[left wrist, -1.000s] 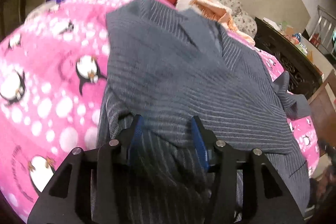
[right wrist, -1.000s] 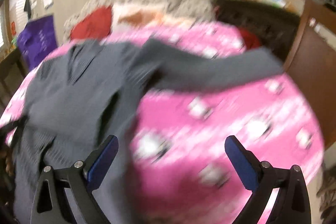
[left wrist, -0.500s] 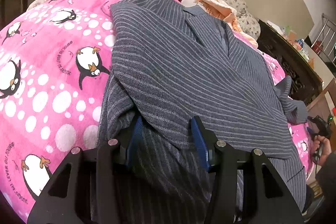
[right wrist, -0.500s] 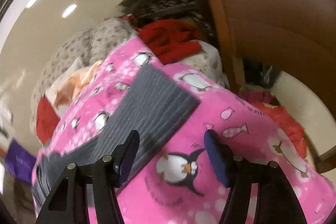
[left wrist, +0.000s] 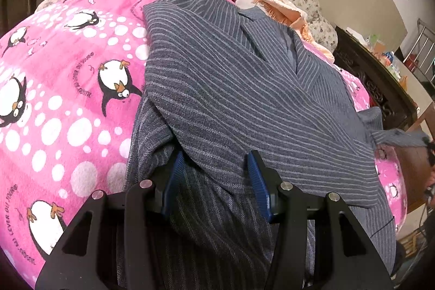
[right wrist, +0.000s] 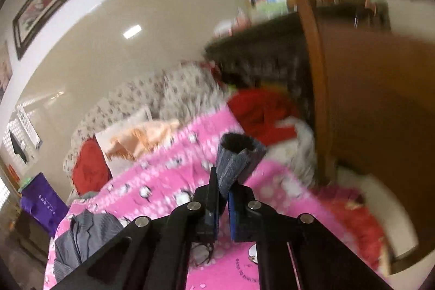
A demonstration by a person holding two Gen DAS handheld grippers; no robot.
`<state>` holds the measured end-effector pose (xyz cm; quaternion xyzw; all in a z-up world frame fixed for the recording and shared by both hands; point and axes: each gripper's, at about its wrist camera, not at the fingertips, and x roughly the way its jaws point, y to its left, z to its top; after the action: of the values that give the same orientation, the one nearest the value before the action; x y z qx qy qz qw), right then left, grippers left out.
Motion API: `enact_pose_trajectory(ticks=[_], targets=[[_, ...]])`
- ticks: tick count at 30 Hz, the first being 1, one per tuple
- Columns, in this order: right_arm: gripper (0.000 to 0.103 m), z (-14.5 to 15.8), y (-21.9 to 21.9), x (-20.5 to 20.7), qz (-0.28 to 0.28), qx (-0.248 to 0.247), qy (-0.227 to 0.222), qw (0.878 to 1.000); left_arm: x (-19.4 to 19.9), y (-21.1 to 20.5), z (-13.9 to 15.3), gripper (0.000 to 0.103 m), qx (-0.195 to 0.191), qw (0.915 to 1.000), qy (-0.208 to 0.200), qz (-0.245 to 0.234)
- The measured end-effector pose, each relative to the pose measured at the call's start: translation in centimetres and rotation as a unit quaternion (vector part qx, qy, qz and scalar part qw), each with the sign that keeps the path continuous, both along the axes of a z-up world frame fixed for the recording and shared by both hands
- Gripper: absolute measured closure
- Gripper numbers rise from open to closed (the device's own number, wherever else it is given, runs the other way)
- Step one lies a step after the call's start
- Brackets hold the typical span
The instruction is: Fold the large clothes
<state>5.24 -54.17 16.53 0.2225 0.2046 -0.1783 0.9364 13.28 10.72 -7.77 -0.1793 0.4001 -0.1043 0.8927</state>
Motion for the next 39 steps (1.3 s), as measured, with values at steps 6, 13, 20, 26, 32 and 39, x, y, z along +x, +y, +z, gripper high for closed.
enact_pose_trajectory(ticks=[6,13,20,26,32,39], targets=[[0.098,1.4,8.6,1.5,0.080,-0.003,0.008,0.997,-0.1,0.1,0.1,0.054,-0.008,1.0000,-0.003,0.001],[0.098,-4.8,30.4,8.2,0.331,-0.003,0.018,0.943,-1.4,0.9,3.7,0.054,-0.002,0.9997,-0.016,0.017],[0.098,-17.5,44.0,6.4,0.450,-0.079,0.159,0.875,0.1,-1.1,6.2,0.048,-0.059,0.9959,-0.023,-0.065],[0.043,-16.6,43.7,0.7,0.418,-0.188,0.176,0.871,1.9,-8.6,3.7,0.041,-0.082,0.9787,0.027,-0.186],[0.040,-18.4,38.2,-3.0,0.345,-0.150,0.217,0.901,3.1,-13.6,1.4,0.036,-0.101,0.9621,0.057,-0.247],[0.035,-19.2,37.2,-2.9,0.321,-0.138,0.202,0.915,3.4,-13.7,2.1,0.047,-0.112,0.9624,0.059,-0.240]])
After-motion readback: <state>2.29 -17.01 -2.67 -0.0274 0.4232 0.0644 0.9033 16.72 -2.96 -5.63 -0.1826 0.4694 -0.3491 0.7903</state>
